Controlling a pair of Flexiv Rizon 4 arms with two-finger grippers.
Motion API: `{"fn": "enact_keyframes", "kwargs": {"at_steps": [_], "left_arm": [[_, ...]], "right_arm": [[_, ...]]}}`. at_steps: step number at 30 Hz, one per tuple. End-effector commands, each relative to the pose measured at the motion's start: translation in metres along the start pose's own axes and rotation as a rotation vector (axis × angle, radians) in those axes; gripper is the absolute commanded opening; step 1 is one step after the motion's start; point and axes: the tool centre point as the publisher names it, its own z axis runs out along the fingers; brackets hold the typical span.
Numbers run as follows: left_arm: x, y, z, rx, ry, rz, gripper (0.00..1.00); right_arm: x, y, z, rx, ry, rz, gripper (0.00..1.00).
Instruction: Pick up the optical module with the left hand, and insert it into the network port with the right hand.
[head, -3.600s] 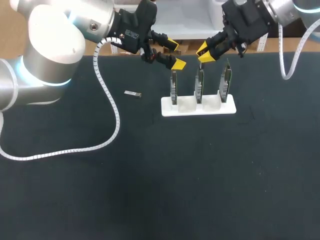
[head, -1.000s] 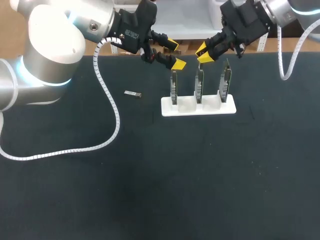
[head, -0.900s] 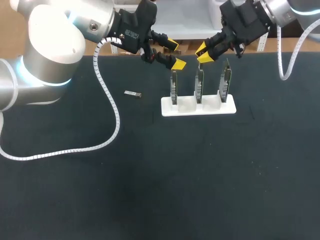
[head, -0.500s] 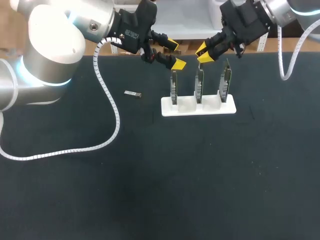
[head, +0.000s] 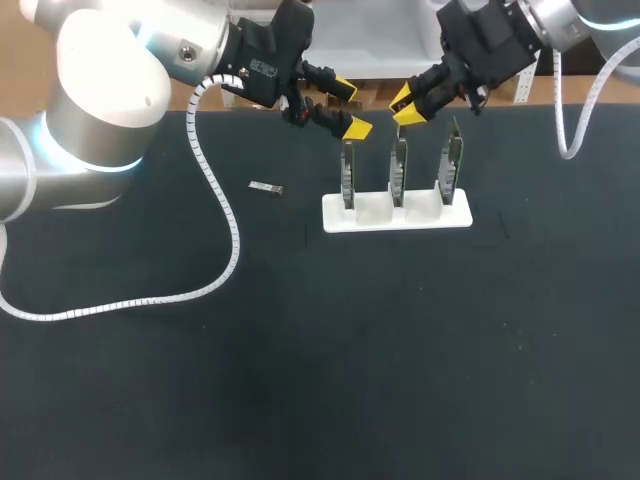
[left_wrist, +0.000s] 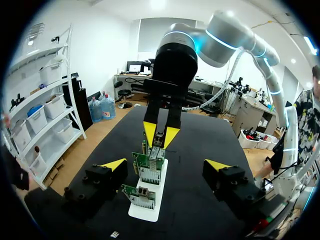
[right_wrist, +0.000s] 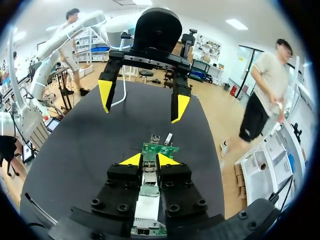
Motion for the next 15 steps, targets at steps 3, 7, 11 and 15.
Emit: {"fn": "enact_keyframes", "kwargs": {"at_steps": [3, 7, 11, 15], "left_arm": [[-0.0011, -0.0006, 0.0000, -0.003, 0.006, -0.003, 1.00], [-0.0011, -0.0006, 0.0000, -0.003, 0.006, -0.003, 1.00], [-0.0011, -0.0006, 0.0000, -0.003, 0.006, -0.003, 1.00], [-0.0011, -0.0006, 0.0000, -0.003, 0.006, -0.003, 1.00]], "right_arm": [[0.0044, -0.0007, 0.0046, 0.003, 0.001, 0.003, 0.00], [0.0033, -0.0022, 0.0035, 0.008, -0.002, 0.004, 0.00], [0.0002, -0.0040, 0.0011, 0.018, -0.011, 0.001, 0.00], [-0.0025, -0.0058, -0.0008, 0.027, -0.016, -0.005, 0.00]]}}
